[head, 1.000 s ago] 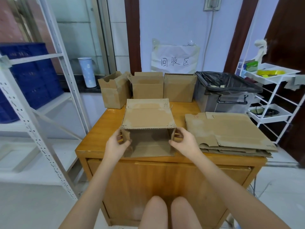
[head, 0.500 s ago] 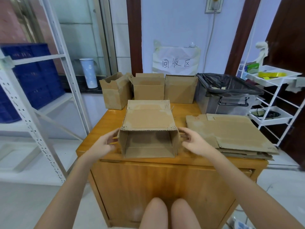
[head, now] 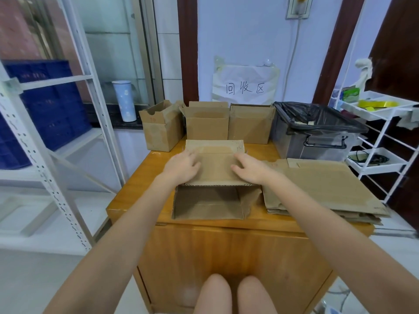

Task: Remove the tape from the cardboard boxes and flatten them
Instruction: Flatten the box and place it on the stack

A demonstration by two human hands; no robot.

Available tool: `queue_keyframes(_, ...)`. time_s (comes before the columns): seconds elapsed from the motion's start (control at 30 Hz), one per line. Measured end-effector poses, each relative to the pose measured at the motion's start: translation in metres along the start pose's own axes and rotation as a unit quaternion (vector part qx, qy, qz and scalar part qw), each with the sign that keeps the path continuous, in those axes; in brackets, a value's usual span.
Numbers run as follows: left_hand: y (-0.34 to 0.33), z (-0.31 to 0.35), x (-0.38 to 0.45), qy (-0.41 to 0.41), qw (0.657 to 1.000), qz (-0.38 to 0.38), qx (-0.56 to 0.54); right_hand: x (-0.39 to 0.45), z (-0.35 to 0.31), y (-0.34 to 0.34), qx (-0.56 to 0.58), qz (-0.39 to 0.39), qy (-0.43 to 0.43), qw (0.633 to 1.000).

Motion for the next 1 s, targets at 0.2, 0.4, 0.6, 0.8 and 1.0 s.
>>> queue_keyframes(0.2,-0.029,-0.008,0.004,0.038,0.998,-0.048,-0.036,-0.001,0.007,-0.016,-0.057,0.010,0.014,0.998)
queue_keyframes(0.4,-0.036,-0.003,0.005,0.034,0.997,-0.043,-0.047,0.001,0.018,-0.023,-0.040,0.010,0.007,0.999)
queue_keyframes(0.6,-0.079,-0.011,-0.006,0.047,0.995,-0.086,0.001,-0.005,0.031,-0.060,-0.026,-0.041,-0.011,0.999)
queue_keyframes(0.8,-0.102,-0.033,-0.023,0.050,0.997,-0.054,0.027,-0.002,0.019,-0.104,-0.097,-0.081,-0.012,0.992)
queue_keyframes(1.0,-0.102,-0.038,-0.023,0.055,0.998,-0.029,0.017,-0.001,0.021,-0.114,-0.089,-0.045,-0.021,0.995)
Point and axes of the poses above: each hand's wrist, its own x-axis towards the middle knuckle, its own y-axis out of the back of the hand, z = x × y, the point moved 5 cm from there along x, towards the middle knuckle, and after that the axes turned 1 degree about -x, right-handed, at the moved point
